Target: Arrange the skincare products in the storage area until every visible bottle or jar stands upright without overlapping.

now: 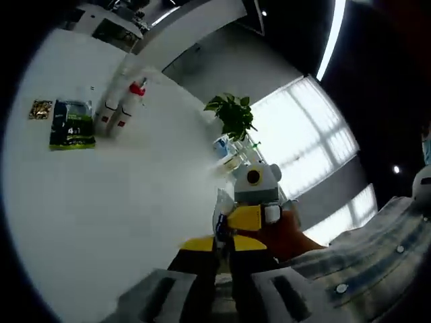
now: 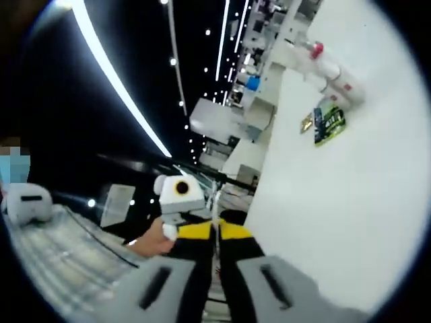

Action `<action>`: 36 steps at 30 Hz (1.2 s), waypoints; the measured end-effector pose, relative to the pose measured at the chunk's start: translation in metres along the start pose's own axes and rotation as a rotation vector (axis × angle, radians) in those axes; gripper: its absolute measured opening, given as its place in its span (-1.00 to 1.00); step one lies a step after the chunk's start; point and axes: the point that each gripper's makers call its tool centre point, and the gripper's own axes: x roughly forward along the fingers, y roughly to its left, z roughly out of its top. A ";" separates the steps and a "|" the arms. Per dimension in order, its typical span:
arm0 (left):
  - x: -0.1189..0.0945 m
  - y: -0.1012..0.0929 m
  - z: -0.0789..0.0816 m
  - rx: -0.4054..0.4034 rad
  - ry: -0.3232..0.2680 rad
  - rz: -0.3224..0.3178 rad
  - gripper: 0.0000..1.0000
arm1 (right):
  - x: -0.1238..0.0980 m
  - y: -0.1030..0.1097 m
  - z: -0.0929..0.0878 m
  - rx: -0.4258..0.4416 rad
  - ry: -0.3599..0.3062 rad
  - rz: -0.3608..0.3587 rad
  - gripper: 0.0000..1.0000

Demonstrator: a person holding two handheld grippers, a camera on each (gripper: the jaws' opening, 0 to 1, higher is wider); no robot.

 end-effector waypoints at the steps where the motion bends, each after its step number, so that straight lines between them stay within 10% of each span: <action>1: -0.001 0.001 0.001 0.007 -0.017 -0.001 -0.98 | 0.001 0.000 0.000 -0.003 -0.003 -0.008 -0.89; 14: -0.006 0.001 0.002 -0.130 -0.125 -0.041 -1.00 | 0.003 -0.011 0.008 0.033 -0.125 -0.041 -0.90; 36: -0.022 0.001 0.000 -0.217 -0.228 -0.094 -1.00 | 0.011 -0.005 0.005 0.003 -0.127 -0.039 -1.00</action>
